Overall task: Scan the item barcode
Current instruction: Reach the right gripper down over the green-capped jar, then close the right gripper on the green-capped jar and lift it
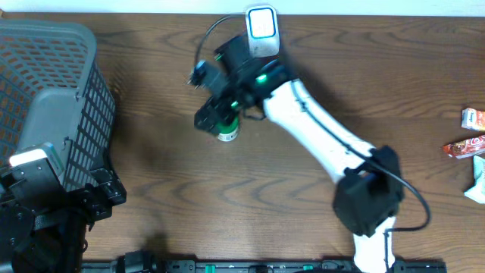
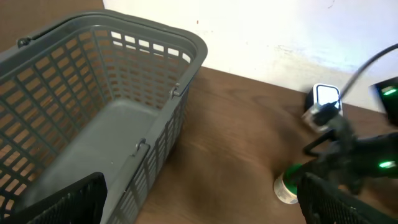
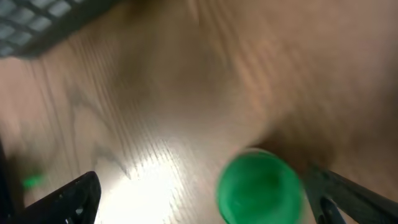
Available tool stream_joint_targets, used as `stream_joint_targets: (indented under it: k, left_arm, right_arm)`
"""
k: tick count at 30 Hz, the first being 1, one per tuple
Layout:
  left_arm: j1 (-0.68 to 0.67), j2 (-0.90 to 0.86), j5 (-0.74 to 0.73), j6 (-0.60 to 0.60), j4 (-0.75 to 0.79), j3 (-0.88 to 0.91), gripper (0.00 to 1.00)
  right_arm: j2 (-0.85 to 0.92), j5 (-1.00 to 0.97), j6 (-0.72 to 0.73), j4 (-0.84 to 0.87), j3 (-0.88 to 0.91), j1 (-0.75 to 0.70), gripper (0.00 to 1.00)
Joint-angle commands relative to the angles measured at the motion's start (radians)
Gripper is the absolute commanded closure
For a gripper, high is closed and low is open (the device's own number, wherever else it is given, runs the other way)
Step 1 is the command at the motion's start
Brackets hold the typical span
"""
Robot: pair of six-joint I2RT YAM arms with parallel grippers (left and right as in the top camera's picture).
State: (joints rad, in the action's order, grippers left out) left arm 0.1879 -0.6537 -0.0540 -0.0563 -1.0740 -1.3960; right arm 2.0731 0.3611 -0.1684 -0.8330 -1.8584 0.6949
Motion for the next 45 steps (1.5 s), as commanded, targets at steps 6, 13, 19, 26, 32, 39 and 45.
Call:
stream_joint_targets:
  k: [6, 13, 19, 26, 32, 39, 45]
  left_arm:
    - [-0.003, 0.002, -0.01, -0.009, 0.0, 0.001, 0.02]
    - [-0.003, 0.002, -0.01, -0.009, 0.0, 0.001, 0.02]
    - [-0.003, 0.002, -0.01, -0.009, 0.0, 0.001, 0.02]
    - [-0.003, 0.002, -0.01, -0.009, 0.0, 0.001, 0.02]
    - [-0.003, 0.002, -0.01, -0.009, 0.0, 0.001, 0.02]
    - [-0.003, 0.002, -0.01, -0.009, 0.0, 0.001, 0.02]
    - [-0.003, 0.002, -0.01, -0.009, 0.0, 0.001, 0.02]
  right_arm:
    - [-0.021, -0.416, 0.432, 0.065, -0.011, 0.071, 0.01]
    - [0.041, -0.407, 0.534, 0.09, -0.011, 0.045, 0.01]
    - [0.078, -0.37, 0.674, 0.053, -0.011, 0.032, 0.01]
    - [0.101, -0.371, 0.746, 0.017, -0.011, 0.032, 0.05]
    - [0.155, -0.364, 0.752, 0.002, -0.011, 0.031, 0.03]
    - [0.2, -0.302, 0.751, -0.011, -0.011, 0.033, 0.04]
    - [0.211, -0.304, 0.732, -0.061, -0.011, 0.021, 0.07]
